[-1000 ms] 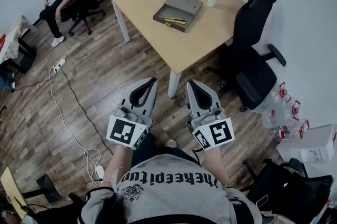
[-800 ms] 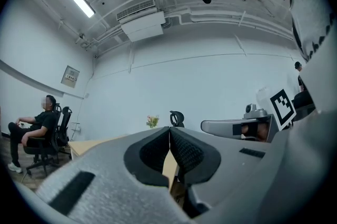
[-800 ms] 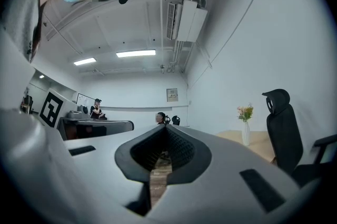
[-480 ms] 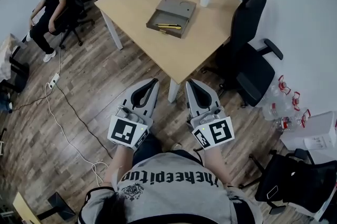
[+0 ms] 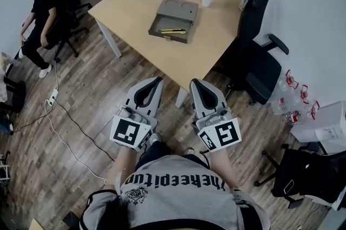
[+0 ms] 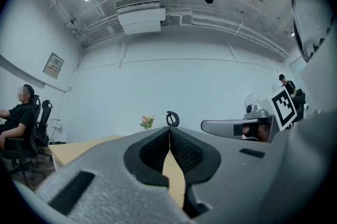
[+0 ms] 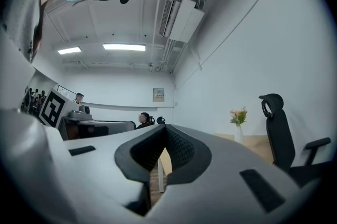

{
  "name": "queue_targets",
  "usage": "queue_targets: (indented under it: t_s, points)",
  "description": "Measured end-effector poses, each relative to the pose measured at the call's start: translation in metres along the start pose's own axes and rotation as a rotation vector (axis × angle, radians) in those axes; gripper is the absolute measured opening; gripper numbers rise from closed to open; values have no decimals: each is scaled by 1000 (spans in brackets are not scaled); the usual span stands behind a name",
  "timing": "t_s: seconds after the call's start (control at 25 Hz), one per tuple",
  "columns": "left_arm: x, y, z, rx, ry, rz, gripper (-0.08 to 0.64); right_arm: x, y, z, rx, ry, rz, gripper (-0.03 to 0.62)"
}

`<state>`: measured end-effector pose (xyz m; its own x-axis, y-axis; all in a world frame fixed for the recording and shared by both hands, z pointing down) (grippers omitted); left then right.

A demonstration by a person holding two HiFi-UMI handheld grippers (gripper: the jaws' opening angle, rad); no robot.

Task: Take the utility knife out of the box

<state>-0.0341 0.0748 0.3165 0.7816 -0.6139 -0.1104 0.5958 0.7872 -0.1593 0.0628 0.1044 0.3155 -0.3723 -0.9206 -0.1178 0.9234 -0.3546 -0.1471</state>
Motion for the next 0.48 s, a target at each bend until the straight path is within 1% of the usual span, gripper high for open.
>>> queue_targets:
  t_s: [0.24,0.48]
  points:
    - [5,-30,-2,2,-10,31,18,27,-2,7,6,-9,47,6]
    - [4,-61,-4,2,-13,46,18,49,-8,12,-3,-15,90,6]
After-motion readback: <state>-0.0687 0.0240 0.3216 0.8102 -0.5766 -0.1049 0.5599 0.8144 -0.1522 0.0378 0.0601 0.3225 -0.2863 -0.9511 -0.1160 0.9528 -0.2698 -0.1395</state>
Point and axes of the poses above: the fingertips, and each gripper's own axes: x forward along the fingers, y to its right, z out of its underside, the point moved 1 cm from there along -x, backward along the fingers, and after that the axes turned 10 degrees about -x, right-handed, at the moved point
